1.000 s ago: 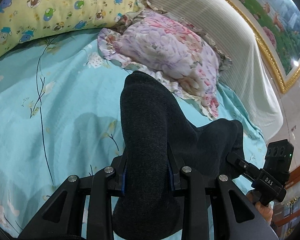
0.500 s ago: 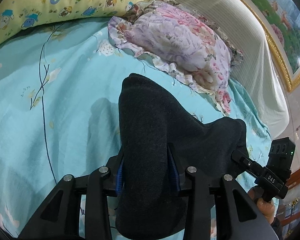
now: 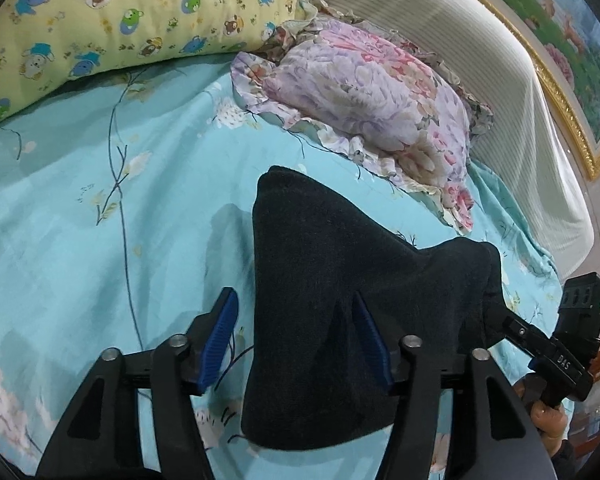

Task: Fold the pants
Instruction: 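Open both grippers and pull back from the folded pants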

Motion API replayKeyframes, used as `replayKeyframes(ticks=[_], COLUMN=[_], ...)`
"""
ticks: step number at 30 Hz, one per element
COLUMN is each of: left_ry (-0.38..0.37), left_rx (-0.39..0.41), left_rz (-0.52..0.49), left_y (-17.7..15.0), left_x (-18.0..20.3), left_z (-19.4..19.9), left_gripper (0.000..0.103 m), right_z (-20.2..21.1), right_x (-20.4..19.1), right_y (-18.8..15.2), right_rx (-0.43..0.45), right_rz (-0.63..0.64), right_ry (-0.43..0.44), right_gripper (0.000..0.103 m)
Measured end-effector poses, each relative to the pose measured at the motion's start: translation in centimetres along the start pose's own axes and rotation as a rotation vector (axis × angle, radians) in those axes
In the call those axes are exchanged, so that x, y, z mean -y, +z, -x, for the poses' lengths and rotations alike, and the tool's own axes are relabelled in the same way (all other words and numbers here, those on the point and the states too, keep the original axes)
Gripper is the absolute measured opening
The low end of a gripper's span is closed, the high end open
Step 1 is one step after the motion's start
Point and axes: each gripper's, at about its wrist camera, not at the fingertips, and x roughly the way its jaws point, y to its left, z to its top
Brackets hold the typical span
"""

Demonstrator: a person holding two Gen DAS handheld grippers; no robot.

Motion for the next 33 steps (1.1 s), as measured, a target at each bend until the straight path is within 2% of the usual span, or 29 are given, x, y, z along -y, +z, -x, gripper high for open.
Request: replayKeyframes(ticks=[4, 15, 22, 33], left_ry=[0.005, 0.059, 0.091, 0.138], left_rx=[0.006, 0.043, 0.039, 0.045], left_rz=[-0.011, -0.087, -0.104, -0.141], left_y=[-0.5, -3.1, -5.0, -6.8], left_x=[0.3, 2.3, 2.8, 3.6], left_z=[1.0, 3.6, 4.6, 5.5], left_gripper=[0.064, 0.078, 0.079, 0.080], right_z=[1.1, 3.8, 4.8, 5.2], right_x=[-0.9, -2.4, -3.6, -6.3], right_y=[-0.2, -1.5, -2.9, -4.6], right_rx=[0.039, 0.097, 0.105, 0.108], right_rz=[0.022, 0.062, 0.114, 0.270], right_ry=[-0.011, -0.021, -0.053, -0.099], right_gripper=[0.080, 0.087, 0.094, 0.099])
